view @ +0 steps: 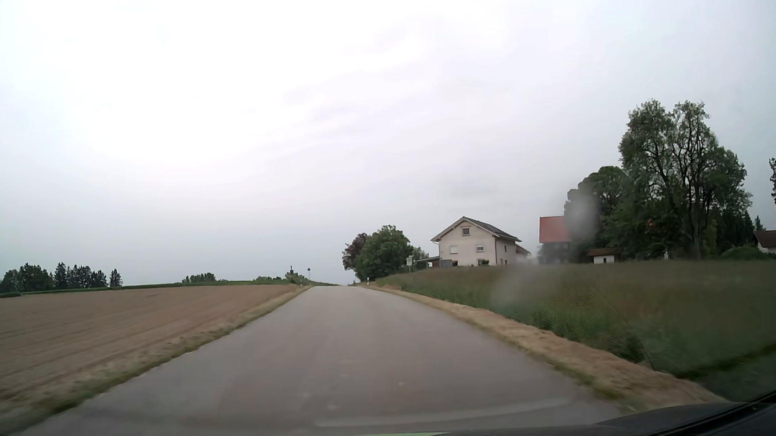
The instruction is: Follow the waypoints while adhering to traffic rules and regulations
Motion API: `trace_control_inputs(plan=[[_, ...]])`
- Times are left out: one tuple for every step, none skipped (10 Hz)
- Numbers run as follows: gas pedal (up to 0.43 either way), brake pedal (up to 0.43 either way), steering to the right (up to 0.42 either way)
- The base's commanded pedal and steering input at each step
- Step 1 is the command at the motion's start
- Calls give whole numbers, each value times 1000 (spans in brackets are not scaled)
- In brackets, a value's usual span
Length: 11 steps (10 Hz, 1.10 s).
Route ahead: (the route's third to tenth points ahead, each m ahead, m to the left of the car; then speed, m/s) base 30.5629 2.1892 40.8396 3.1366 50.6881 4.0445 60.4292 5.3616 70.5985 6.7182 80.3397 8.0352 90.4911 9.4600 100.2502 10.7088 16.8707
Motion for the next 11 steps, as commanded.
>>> trace_control_inputs(plan=[[138,0,-18],[138,0,-18],[138,0,-17],[138,0,-18],[138,0,-17],[138,0,-17],[138,0,-18],[138,0,-17],[138,0,-18],[138,0,-17],[138,0,-17]])
